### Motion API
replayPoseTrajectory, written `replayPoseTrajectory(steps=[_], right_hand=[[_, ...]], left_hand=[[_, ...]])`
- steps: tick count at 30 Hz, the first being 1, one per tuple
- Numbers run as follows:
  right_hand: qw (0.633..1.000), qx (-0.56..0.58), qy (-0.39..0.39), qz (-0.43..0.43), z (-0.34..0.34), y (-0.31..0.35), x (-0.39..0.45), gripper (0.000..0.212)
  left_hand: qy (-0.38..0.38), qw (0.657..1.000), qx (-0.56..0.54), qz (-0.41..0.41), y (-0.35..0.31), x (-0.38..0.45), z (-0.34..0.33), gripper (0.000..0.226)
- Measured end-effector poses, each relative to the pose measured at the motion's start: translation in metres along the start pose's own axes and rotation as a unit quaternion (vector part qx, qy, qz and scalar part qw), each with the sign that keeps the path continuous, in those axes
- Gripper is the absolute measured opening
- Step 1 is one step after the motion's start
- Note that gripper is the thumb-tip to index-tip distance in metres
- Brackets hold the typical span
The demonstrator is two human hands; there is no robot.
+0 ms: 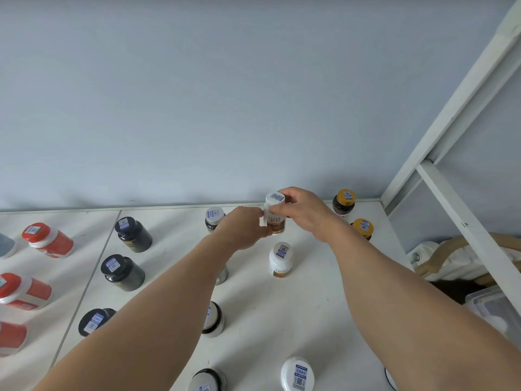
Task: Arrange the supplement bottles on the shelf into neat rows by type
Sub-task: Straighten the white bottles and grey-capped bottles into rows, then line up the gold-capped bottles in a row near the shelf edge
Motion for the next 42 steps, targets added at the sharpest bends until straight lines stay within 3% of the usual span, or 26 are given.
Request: replayPoseTrajectory(steps=[5, 14, 16, 19, 25, 31, 42], right_hand=[[1.0, 0.007, 0.008, -0.016, -0.009, -0.025, 0.011, 0.038], [0.999, -0.027, 0.021, -0.032, -0.012, -0.031, 0.015, 0.056], [0.995, -0.101, -0.017, -0.008, -0.006, -0.018, 0.007, 0.054], [0.959, -0.269, -0.079, 0.042, -0.001, 0.006, -0.016, 0.041], [0.879, -0.47, -0.067, 0.052, -0.018, 0.029, -0.072, 0.03], [0.863, -0.496, -0.091, 0.021, -0.04, 0.028, -0.147, 0.032], [0.886, -0.436, -0.155, 0.002, -0.05, 0.011, -0.275, 0.033]], left_hand=[[-0.02, 0.987, 0.156, -0.003, -0.005, -0.005, -0.002, 0.042], [-0.041, 0.982, 0.184, 0.005, -0.009, -0.018, -0.002, 0.038], [-0.062, 0.979, 0.194, 0.0, -0.012, -0.025, 0.001, 0.035], [-0.102, 0.972, 0.209, -0.012, -0.019, -0.038, 0.008, 0.032], [-0.141, 0.962, 0.23, -0.036, -0.031, -0.072, 0.015, 0.027], [-0.148, 0.955, 0.24, -0.09, -0.047, -0.13, -0.003, 0.023], [-0.164, 0.948, 0.239, -0.132, -0.097, -0.225, -0.045, 0.033]])
Point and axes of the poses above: each hand's wrist, its own x-axis towards the middle knuckle, its own z-axis out of the back of the hand, y = z × x, the point moved 3 cm from there along x, towards the middle knuckle, and after that the axes turned 8 degrees about y, right-handed, at the moved point
